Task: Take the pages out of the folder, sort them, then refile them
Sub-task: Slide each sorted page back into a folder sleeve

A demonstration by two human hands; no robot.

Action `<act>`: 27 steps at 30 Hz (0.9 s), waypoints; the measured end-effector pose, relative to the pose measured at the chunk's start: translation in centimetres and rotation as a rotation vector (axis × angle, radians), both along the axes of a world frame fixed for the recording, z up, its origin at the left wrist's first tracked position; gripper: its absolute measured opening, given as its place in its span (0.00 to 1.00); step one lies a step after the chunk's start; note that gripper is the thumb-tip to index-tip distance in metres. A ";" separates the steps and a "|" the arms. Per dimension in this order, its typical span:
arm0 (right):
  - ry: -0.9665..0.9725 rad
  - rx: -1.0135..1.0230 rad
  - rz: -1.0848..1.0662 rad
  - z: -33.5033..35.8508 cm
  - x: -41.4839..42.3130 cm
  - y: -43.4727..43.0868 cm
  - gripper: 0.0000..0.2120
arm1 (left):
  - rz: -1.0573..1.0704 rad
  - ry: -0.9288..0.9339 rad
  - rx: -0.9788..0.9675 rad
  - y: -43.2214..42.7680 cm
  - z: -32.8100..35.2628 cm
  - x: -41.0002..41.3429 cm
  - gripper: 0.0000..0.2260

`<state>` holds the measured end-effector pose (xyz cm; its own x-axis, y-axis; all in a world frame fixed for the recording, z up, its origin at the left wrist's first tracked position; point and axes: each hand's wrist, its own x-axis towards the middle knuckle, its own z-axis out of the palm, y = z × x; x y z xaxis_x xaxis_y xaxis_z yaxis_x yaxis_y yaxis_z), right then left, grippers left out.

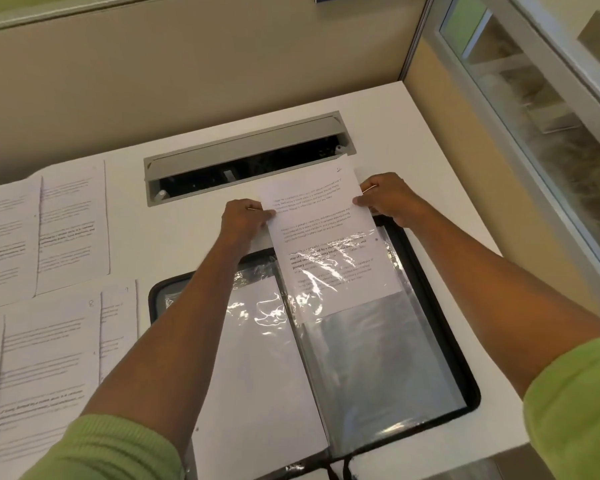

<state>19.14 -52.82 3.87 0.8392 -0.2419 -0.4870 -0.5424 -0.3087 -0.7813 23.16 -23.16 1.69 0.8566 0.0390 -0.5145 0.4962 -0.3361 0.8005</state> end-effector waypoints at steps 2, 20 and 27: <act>0.043 -0.029 0.062 0.1 -0.1 -0.6 0.13 | -0.066 0.000 0.040 0.3 -0.1 -0.3 0.11; 0.110 -0.074 0.337 1.4 -0.5 -1.1 0.17 | -0.375 -0.073 0.162 0.4 0.5 -1.2 0.08; 0.054 -0.225 0.603 2.7 -1.6 -0.6 0.15 | -0.670 -0.215 0.358 0.1 0.1 -2.6 0.09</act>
